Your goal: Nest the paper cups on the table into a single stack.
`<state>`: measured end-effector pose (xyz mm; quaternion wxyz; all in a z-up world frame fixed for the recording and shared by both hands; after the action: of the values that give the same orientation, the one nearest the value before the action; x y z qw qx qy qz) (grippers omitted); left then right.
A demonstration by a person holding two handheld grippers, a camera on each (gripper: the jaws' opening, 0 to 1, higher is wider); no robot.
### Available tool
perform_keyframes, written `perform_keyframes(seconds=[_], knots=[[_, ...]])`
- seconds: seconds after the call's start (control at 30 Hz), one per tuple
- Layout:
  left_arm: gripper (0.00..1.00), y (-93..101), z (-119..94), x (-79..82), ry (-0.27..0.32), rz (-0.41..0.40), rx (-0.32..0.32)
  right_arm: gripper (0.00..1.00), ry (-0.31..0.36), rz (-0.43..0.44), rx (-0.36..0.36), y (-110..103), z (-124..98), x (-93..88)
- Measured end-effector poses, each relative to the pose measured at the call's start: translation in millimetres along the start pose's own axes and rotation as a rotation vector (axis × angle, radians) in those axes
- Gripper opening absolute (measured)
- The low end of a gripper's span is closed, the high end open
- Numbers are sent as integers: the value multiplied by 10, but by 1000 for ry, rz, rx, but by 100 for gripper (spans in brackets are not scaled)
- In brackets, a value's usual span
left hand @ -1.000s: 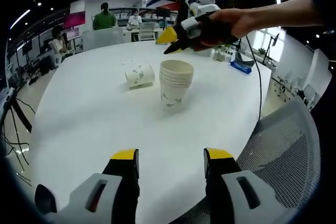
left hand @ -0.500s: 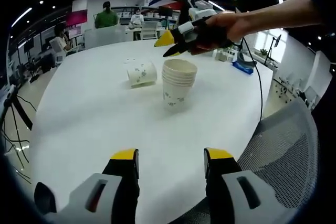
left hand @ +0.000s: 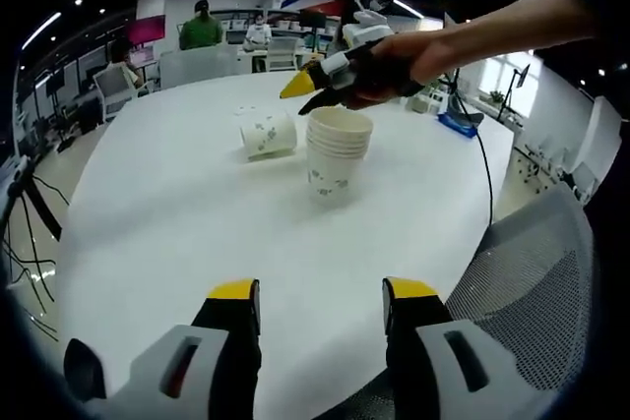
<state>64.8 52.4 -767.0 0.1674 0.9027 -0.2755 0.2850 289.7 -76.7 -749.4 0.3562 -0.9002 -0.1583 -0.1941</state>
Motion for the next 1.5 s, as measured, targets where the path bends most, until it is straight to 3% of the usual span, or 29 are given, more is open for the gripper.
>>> perform_keyframes(seconds=[0.27, 0.57, 0.93, 1.13, 1.3, 1.43, 1.5], knots=[[49, -10, -5, -3, -1, -12, 1, 47, -18, 11, -4, 114, 193, 8], [49, -45, 18, -26, -8, -26, 3, 51, -21, 11, 2, 104, 385, 31], [49, -73, 31, -42, -9, -50, 2, 51, -16, 38, 33, 199, 597, 103], [49, -94, 38, -53, -11, -62, 4, 47, -14, 52, 58, 147, 677, 78], [49, -108, 38, -61, -15, -70, 10, 38, -9, 62, 72, 103, 732, 69], [49, -125, 36, -69, -17, -78, 15, 8, -6, 45, 84, 38, 740, 63], [48, -129, 35, -70, -17, -80, 16, 0, 3, 46, 95, 8, 742, 83]])
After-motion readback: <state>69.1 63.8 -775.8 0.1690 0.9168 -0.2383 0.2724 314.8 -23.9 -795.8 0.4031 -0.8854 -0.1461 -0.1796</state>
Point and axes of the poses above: the point that each gripper's makers call its tool centre point, and the gripper's own axes: z roughly forward along the fingers, y roughly to its right, x roughly out of its top, the point moved 2 cm from there along -z, roughly backward along the fingers, and after that the axes turned 14 degrees about -y, right-handed, at the moved point
